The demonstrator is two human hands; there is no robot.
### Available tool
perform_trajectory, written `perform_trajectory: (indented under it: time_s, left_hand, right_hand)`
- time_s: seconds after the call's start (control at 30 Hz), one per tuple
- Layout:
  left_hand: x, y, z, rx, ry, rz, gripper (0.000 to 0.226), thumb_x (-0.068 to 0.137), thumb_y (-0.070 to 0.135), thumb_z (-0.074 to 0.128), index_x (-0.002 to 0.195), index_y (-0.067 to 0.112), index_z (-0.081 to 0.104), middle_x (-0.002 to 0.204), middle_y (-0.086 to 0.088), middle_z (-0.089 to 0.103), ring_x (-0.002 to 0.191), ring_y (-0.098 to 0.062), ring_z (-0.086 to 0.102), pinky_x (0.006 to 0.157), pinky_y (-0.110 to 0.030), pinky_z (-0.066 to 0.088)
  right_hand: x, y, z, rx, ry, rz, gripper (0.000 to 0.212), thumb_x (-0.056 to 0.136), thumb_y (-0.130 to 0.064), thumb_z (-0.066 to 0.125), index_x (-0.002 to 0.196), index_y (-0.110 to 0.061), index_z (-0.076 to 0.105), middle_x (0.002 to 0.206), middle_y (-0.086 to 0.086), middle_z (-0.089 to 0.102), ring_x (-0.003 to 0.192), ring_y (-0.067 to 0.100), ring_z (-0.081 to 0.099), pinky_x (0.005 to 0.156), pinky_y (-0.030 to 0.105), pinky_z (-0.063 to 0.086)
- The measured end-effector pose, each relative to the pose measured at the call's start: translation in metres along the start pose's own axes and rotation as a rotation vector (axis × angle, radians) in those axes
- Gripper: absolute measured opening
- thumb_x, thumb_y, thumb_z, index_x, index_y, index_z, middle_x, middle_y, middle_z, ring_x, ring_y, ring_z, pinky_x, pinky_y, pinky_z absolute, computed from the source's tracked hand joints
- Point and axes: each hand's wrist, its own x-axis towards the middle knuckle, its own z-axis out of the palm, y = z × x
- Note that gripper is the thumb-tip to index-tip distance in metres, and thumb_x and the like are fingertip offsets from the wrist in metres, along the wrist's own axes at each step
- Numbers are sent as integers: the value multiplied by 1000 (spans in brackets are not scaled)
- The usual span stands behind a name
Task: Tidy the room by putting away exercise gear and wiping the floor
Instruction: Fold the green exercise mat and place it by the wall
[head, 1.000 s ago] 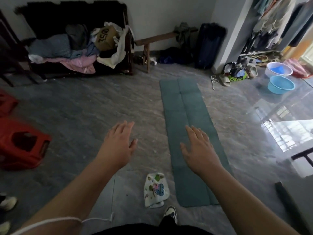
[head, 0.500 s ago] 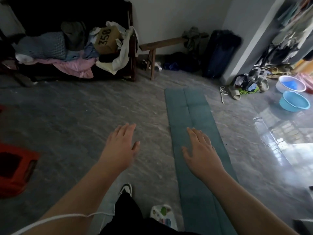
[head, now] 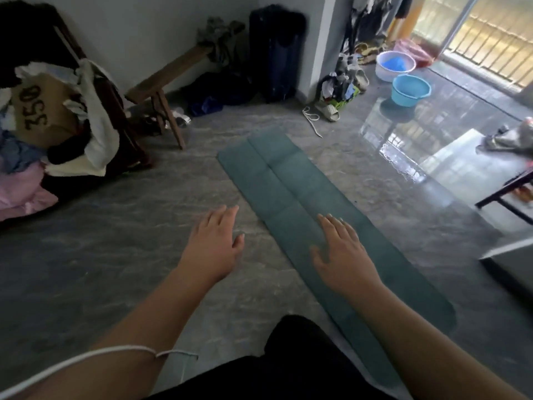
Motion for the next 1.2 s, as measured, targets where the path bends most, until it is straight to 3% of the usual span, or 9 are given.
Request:
perform_trajectory:
  time_s: [0.3, 0.53, 0.87, 0.97, 1.2]
  left_hand:
    - [175, 12, 47, 31, -146, 212, 66, 95, 36, 51, 153, 17, 26, 158, -13, 29, 146, -30, 24, 121, -41, 18]
    - [311, 16, 132, 26, -259, 442, 68, 86, 41, 34, 145, 8, 41, 148, -20, 43, 138, -38, 38, 116, -50, 29]
    - [453, -34, 442, 171, -464, 737, 70, 81, 37, 35, 144, 10, 44, 148, -17, 46, 136, -37, 43, 112, -52, 36]
    - [476, -58, 539, 238, -554, 864, 67, 84, 33, 47, 148, 13, 38, 152, -17, 40, 139, -37, 38, 114, -49, 33]
    - [530, -118, 744, 386, -671, 1157, 79, 87, 38, 65, 153, 13, 28, 158, -15, 29, 144, -35, 30, 117, -48, 28]
  right_hand:
    - [118, 55, 22, 93, 28, 253, 68, 99, -39, 49, 158, -22, 20, 165, 1, 21, 152, 21, 11, 123, 37, 17]
    - [206, 115, 79, 116, 48, 445, 64, 98, -33, 50, 156, -18, 27, 163, 3, 27, 151, 22, 16, 122, 35, 16]
    - [311, 252, 340, 172, -25, 745, 66, 97, -30, 48, 157, -22, 21, 166, 1, 16, 152, 20, 12, 121, 36, 17]
    - [333, 293, 431, 180, -42, 802, 67, 97, -30, 48, 158, -22, 21, 166, 1, 15, 152, 21, 12, 121, 38, 19]
    - [373, 401, 640, 108, -107, 718, 73, 94, -26, 52, 158, -17, 17, 167, 9, 6, 153, 26, 8, 121, 39, 15]
